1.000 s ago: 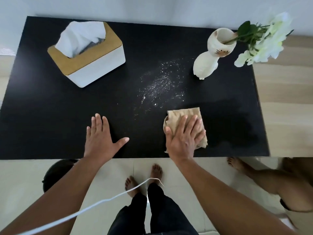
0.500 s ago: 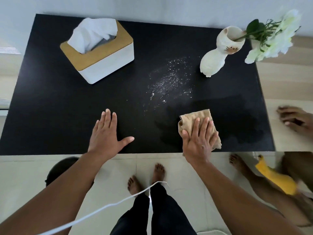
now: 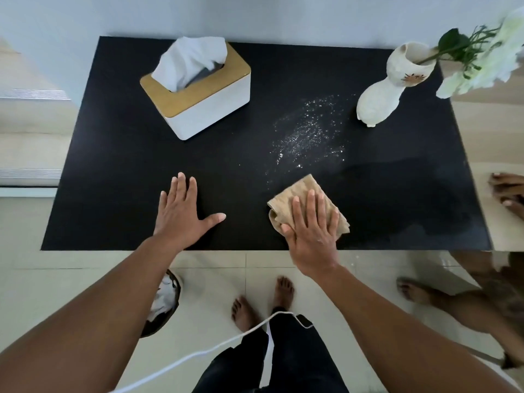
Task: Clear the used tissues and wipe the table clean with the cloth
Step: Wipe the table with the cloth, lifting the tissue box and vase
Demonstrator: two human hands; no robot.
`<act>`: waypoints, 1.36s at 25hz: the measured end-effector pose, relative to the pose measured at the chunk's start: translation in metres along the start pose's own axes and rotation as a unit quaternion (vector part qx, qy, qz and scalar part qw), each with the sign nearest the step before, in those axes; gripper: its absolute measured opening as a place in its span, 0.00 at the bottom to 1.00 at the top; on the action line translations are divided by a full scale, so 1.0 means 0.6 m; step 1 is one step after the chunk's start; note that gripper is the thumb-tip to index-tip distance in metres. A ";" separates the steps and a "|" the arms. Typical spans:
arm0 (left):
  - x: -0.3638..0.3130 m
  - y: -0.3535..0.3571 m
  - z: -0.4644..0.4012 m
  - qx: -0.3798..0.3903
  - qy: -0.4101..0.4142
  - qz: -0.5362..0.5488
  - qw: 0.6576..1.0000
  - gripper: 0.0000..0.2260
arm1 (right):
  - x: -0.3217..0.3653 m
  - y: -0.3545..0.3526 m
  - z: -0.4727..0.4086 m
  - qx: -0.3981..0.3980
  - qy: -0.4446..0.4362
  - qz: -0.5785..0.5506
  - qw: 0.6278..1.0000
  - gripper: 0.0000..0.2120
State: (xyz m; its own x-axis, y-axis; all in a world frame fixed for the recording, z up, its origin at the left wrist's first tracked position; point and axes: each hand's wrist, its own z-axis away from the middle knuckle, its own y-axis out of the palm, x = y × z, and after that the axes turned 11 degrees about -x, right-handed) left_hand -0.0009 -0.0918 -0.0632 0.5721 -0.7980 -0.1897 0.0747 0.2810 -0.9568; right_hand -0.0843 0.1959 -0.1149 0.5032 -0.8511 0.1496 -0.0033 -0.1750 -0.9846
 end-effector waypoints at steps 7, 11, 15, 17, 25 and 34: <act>0.026 0.003 -0.011 0.003 0.031 -0.008 0.999 0.44 | 0.095 0.013 -0.018 0.016 -0.098 -0.004 0.995 0.30; 0.031 0.004 -0.010 0.000 0.038 -0.005 0.999 0.41 | 0.101 0.022 -0.112 0.046 -0.111 0.000 0.993 0.30; 0.035 0.022 -0.004 -0.034 0.034 0.008 0.999 0.39 | 0.042 0.010 -0.083 0.015 -0.017 -0.010 1.000 0.29; 0.037 0.032 -0.004 -0.047 0.031 0.010 0.998 0.38 | 0.037 0.001 -0.031 0.008 -0.026 0.005 1.000 0.29; 0.035 0.076 -0.002 -0.124 0.030 -0.008 0.992 0.33 | 0.160 0.025 -0.165 0.069 -0.158 -0.016 0.985 0.30; 0.029 0.084 0.000 -0.175 0.023 -0.008 0.984 0.30 | 0.138 0.014 -0.109 0.048 -0.129 -0.039 0.990 0.29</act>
State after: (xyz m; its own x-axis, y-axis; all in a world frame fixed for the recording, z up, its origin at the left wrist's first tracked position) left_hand 0.0128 -0.0913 -0.1145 0.5343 -0.8267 -0.1765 -0.2067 0.0747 -0.9756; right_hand -0.0992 0.0918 -0.1049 0.7021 -0.6803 0.2106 0.1212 -0.1772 -0.9767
